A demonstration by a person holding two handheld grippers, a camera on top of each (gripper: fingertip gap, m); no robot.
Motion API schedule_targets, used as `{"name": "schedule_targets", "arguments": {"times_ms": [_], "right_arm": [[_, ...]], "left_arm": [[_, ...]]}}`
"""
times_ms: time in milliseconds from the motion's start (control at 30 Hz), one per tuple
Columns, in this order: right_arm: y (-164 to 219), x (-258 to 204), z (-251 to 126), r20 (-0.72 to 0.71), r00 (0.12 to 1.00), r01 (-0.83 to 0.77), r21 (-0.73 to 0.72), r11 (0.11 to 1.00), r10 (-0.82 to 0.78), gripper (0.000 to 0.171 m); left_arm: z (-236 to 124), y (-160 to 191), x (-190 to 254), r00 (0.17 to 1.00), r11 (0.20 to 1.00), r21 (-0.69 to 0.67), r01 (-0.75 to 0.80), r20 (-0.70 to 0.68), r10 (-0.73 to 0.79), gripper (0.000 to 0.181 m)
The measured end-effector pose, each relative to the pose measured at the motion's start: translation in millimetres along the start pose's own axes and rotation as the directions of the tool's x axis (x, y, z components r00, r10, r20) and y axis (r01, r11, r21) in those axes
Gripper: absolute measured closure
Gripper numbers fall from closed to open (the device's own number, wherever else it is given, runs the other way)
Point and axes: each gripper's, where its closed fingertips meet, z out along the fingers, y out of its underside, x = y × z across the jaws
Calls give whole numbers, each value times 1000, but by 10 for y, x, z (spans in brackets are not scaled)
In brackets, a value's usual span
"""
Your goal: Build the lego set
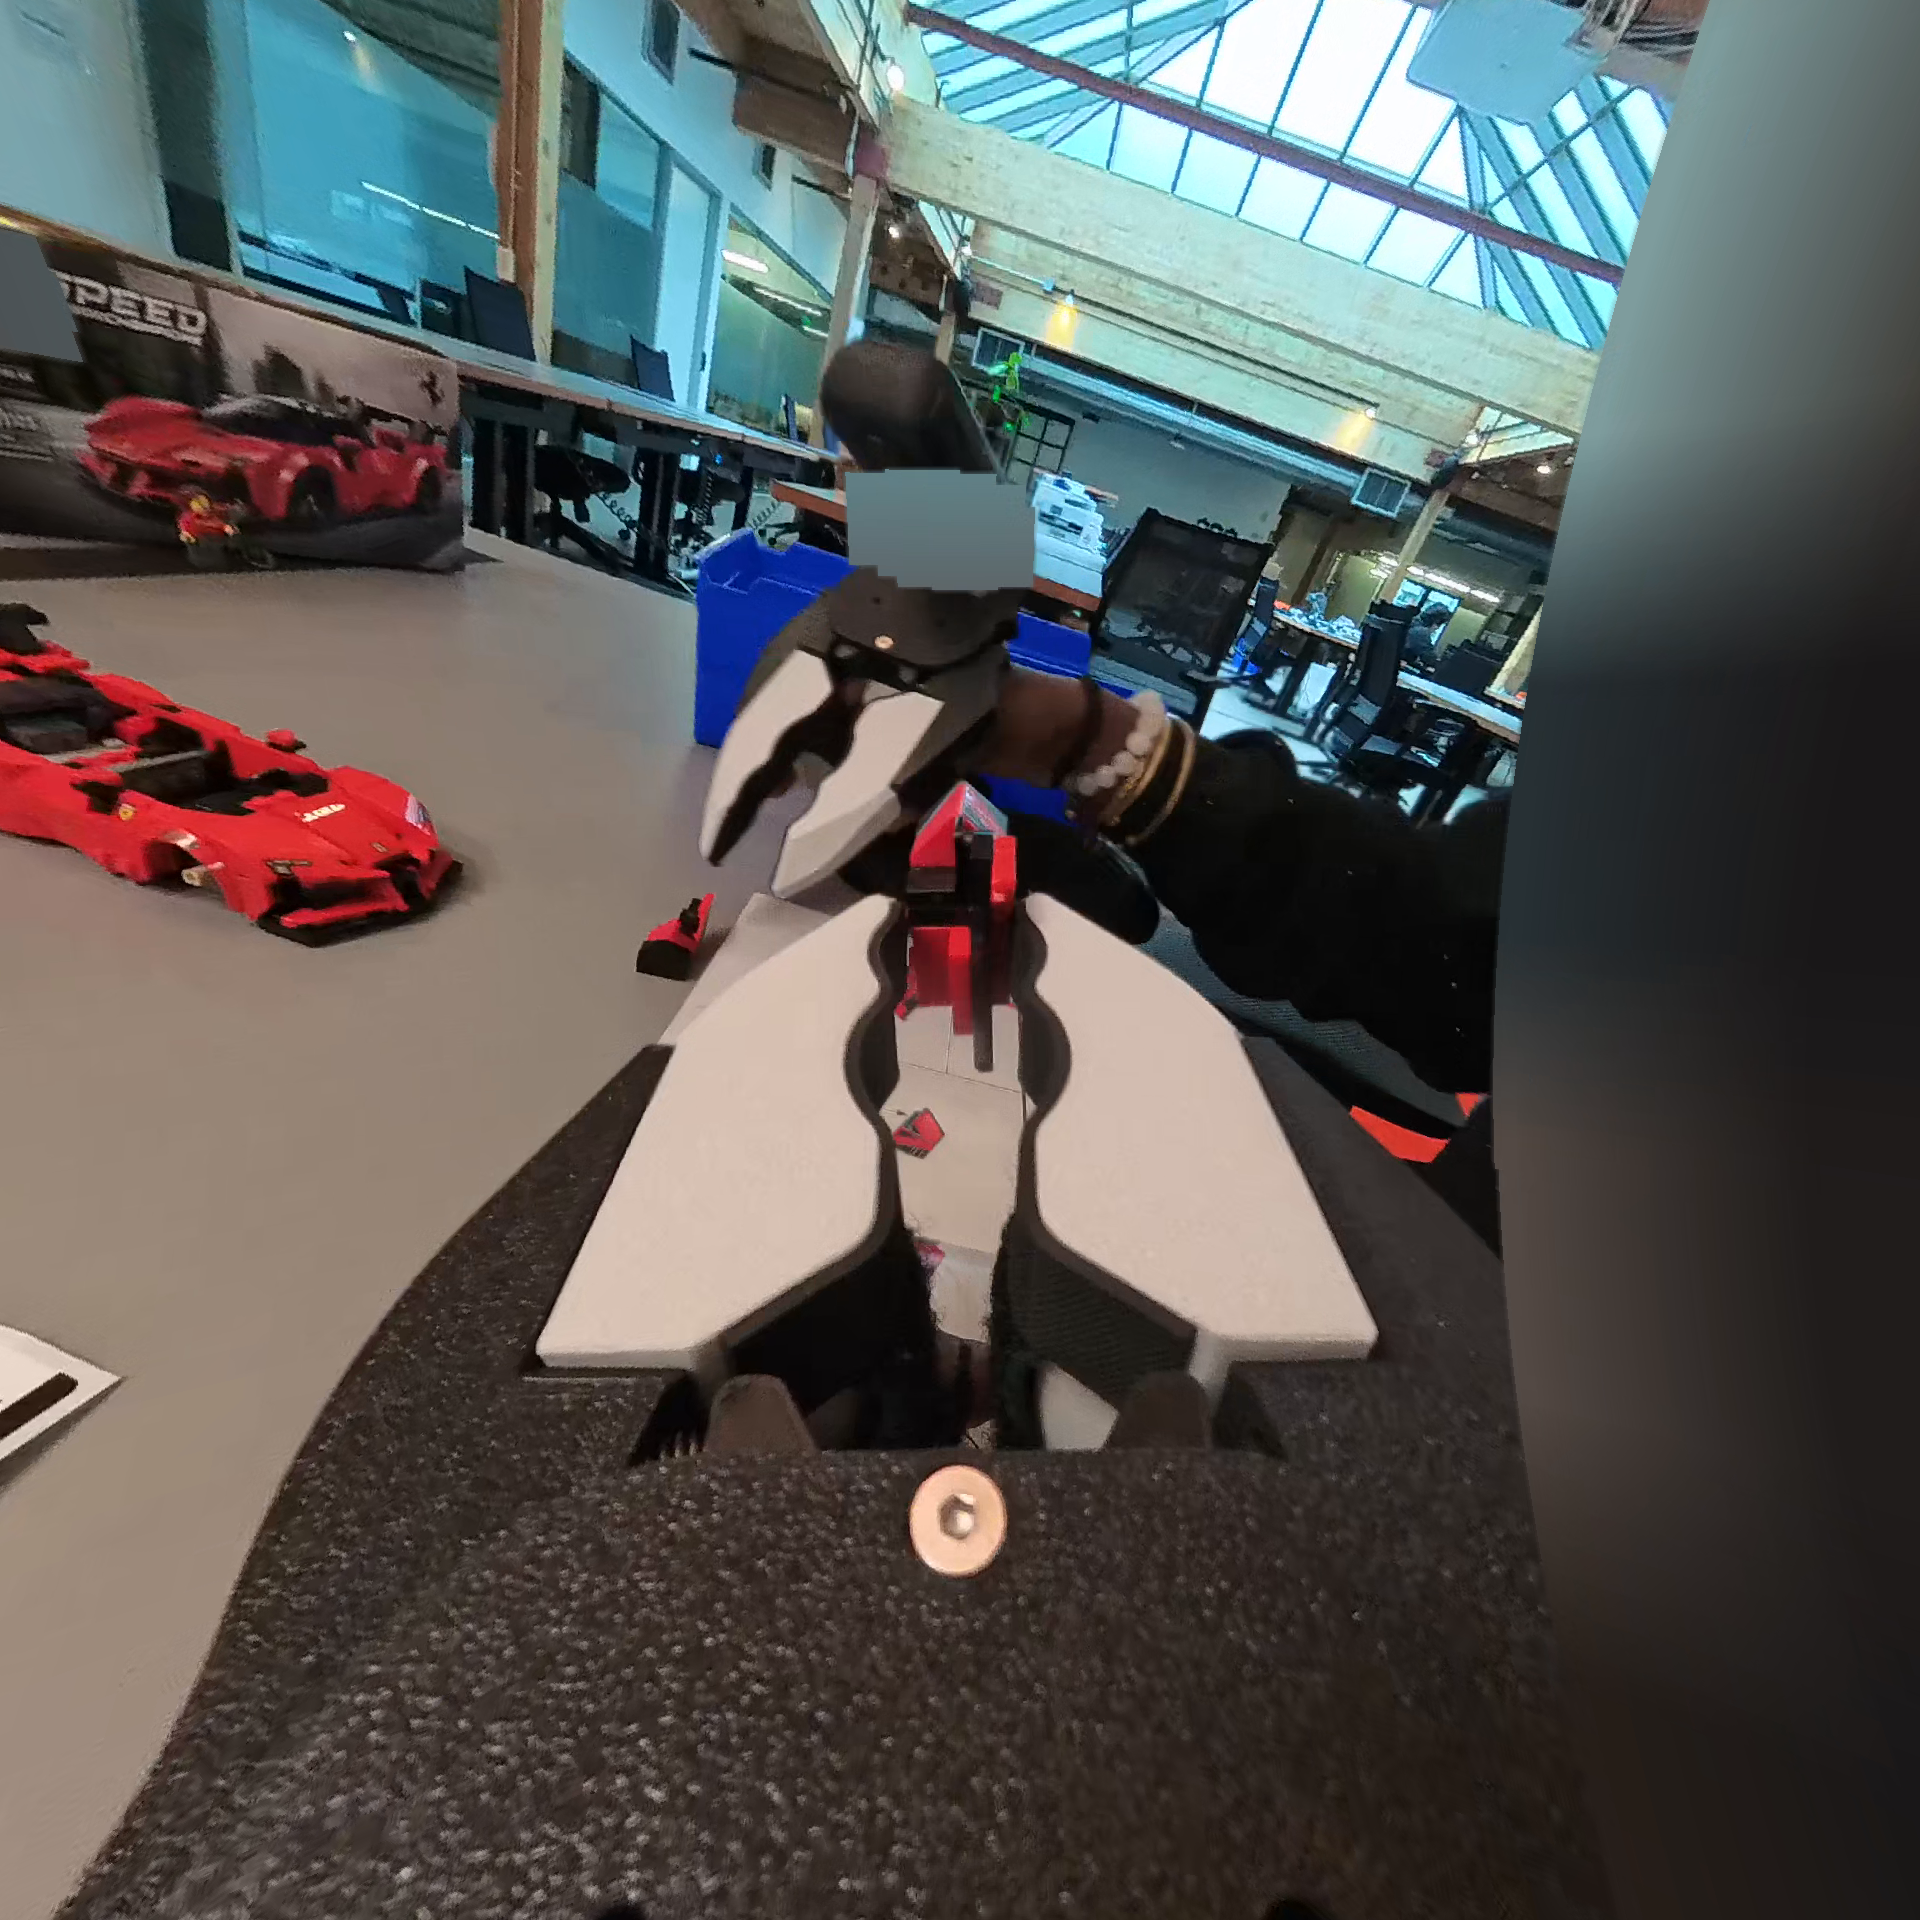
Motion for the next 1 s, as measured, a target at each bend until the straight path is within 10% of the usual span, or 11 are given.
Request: {"name": "schedule_targets", "arguments": {"times_ms": [500,667,800,1000], "right_arm": [[-1,40,383,182,966,205,-125,971,-181,153],[-452,-120,187,237,971,-7,133,991,-25,154],[-1223,-607,-341,558,822,-433,485,760,113,154],[-1461,-951,-539,799,577,-766,459,450,169,155]], "left_arm": [[-56,-58,-42,995,994,71,84,-53,-80,163],[-100,-133,-54,994,985,138,106,-55,-100,163],[-117,-275,-64,994,967,231,108,-25,-105,163],[-16,-448,40,992,945,301,125,-16,-126,163]]}}
